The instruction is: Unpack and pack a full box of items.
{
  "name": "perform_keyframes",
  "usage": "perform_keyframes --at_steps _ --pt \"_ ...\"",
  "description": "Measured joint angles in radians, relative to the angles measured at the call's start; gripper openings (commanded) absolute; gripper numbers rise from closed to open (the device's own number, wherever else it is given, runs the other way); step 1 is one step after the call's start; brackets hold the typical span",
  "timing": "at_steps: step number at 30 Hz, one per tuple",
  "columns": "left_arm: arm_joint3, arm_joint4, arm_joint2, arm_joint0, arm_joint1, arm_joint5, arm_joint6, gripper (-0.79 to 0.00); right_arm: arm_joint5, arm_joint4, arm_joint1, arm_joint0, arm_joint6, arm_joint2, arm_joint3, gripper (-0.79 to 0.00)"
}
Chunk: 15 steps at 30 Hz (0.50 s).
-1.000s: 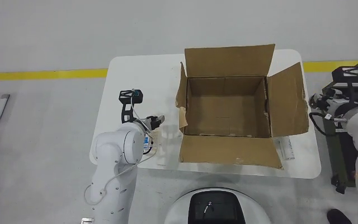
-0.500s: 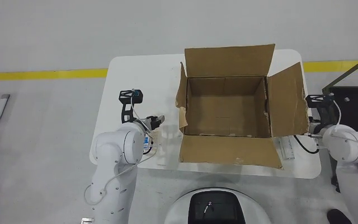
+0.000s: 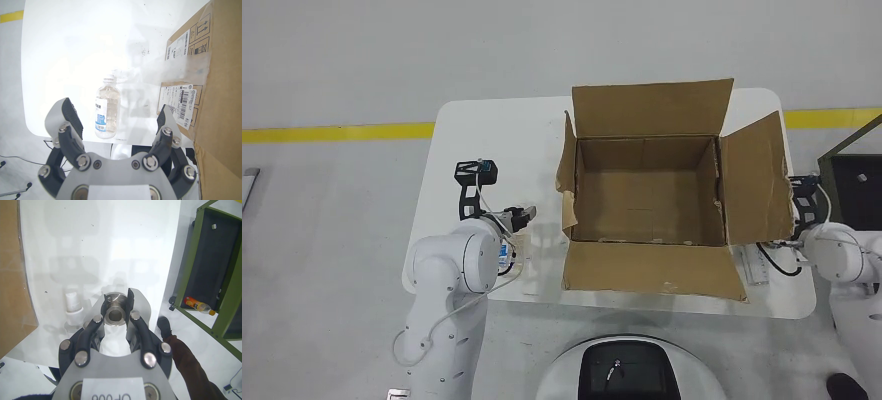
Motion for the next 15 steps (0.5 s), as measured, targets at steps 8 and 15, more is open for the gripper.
perform_keyframes --at_steps 8,15 --pt "0.0 0.0 0.0 0.0 0.0 0.0 0.0 0.0 -0.008 0.006 0.005 0.015 0.004 -0.008 0.015 -0.526" --pt "0.0 0.0 0.0 0.0 0.0 0.0 0.0 0.0 0.014 0.036 0.009 0.024 -0.049 0.013 -0.011 -0.56"
